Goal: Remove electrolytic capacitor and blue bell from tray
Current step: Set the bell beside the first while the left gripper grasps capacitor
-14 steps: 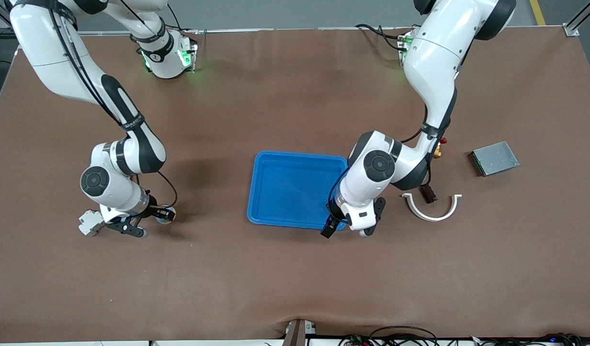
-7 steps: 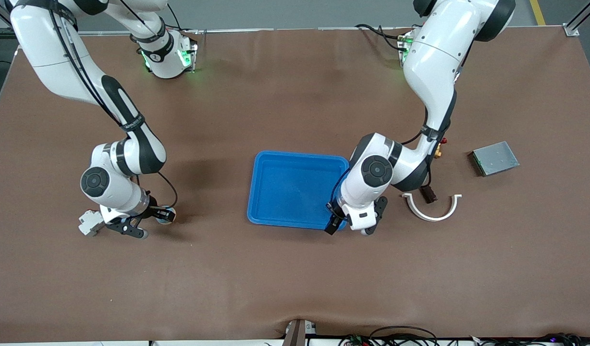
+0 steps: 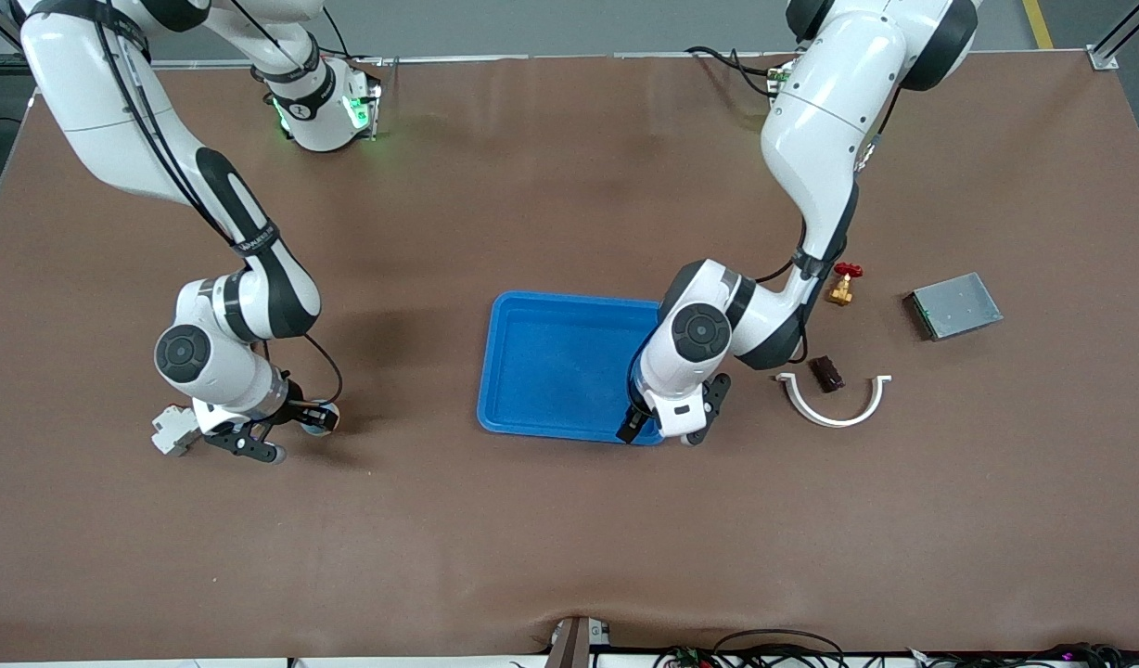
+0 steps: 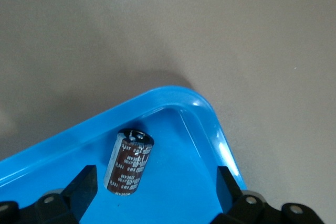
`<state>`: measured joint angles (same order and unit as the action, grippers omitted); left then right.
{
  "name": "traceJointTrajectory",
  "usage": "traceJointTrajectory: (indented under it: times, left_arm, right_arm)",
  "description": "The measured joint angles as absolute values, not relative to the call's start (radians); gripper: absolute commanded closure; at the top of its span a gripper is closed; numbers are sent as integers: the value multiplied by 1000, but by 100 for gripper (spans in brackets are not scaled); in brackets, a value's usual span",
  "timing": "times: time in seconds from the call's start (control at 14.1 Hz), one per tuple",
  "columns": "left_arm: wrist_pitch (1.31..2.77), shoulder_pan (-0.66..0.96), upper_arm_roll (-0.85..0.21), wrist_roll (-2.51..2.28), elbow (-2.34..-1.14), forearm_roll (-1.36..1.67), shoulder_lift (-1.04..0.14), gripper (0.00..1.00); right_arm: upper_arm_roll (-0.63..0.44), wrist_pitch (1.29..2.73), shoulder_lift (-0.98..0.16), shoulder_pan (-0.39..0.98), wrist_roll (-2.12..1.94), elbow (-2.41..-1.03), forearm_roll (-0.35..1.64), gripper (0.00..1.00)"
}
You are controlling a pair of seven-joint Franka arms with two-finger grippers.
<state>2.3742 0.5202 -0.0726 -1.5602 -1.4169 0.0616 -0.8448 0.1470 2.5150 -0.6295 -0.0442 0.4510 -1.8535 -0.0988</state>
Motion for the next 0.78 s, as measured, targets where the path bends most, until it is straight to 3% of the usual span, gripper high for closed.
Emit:
traceJointTrajectory:
  times: [0.43,0.71,0.78]
  left_arm:
    - [2374,523,-72,-1564,-1418,46,-856,0]
    - [2374,522,-71,-1565,-1418,40,-867,0]
    - [2374,522,-70,-1565,-1418,33,-869,5]
  right_arm:
    - [148,2493,-635,-44,453,-1819,-99,0]
    - [152,2326,-572,-44,452,-1762,-100,0]
    - [152,2306,-546,-44,448,-1761,-100,0]
